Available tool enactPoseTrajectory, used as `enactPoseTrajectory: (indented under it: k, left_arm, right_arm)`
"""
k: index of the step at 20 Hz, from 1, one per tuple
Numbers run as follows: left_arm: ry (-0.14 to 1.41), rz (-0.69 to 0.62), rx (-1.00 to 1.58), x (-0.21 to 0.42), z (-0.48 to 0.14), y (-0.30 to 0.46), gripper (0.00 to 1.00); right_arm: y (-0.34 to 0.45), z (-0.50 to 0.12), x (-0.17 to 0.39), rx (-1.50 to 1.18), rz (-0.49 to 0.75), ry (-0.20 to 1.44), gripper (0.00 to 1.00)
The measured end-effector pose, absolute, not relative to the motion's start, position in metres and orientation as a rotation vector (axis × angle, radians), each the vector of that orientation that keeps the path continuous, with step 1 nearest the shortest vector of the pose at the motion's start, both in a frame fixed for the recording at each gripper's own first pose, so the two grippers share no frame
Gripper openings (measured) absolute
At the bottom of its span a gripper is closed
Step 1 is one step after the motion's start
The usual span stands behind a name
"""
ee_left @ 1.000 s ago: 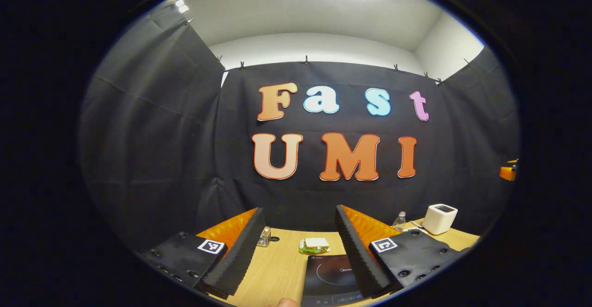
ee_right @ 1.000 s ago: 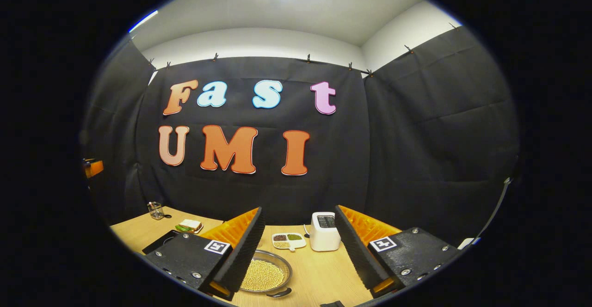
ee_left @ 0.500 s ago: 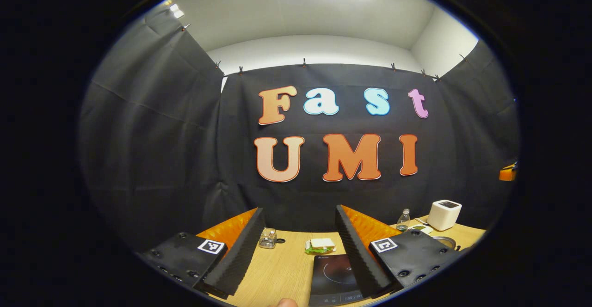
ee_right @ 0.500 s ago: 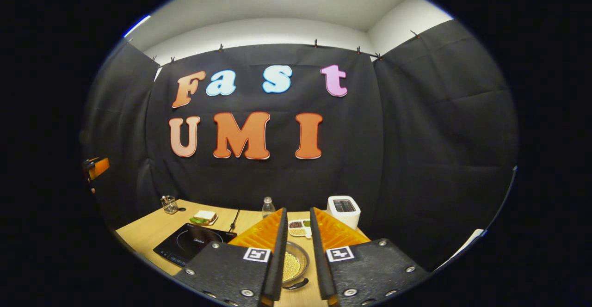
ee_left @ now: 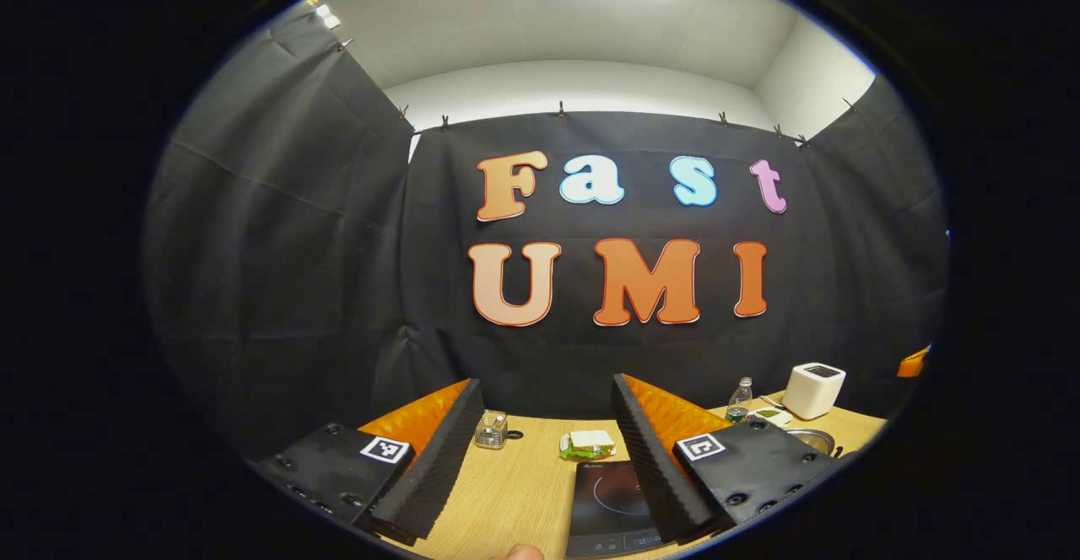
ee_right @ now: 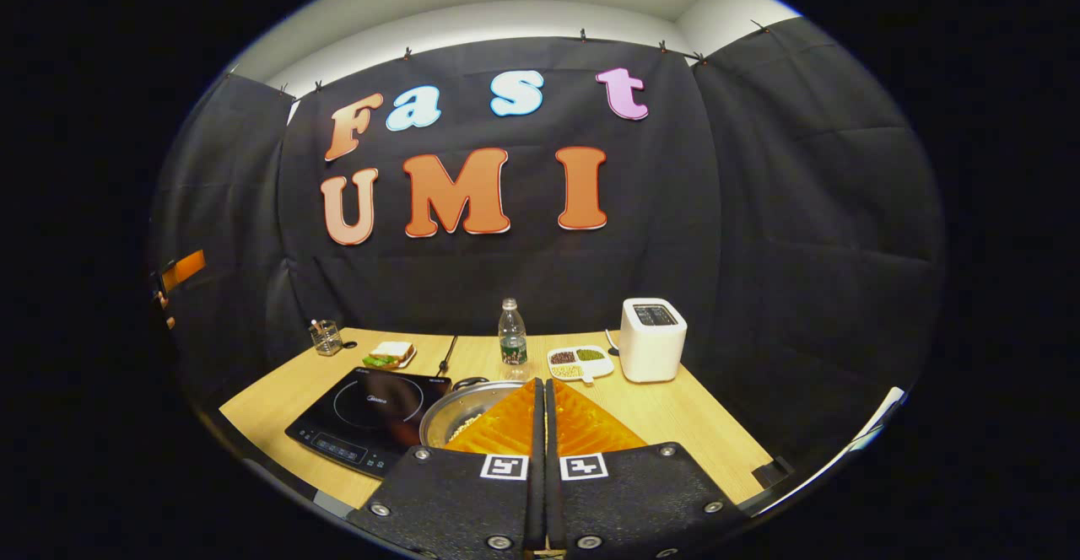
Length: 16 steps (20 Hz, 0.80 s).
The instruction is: First push the handle of the pot to place it horizontally, then grasp the pot with both hands and set it on the induction cooktop.
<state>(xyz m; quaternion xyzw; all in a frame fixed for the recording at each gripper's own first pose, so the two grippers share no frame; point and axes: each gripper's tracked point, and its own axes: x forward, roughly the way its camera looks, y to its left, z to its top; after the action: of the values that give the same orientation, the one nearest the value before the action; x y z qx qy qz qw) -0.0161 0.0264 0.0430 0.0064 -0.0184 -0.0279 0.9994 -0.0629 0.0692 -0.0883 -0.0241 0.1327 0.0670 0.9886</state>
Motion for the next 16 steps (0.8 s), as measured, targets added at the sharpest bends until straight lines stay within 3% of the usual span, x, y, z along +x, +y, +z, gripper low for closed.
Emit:
enactPoseTrajectory:
  k: [16]
  left_arm:
    - [0.011, -0.045, 0.035, -0.005, 0.013, 0.026, 1.00]
  right_arm:
    - [0.097, -0.257, -0.087, -0.097, 0.208, 0.617, 0.00]
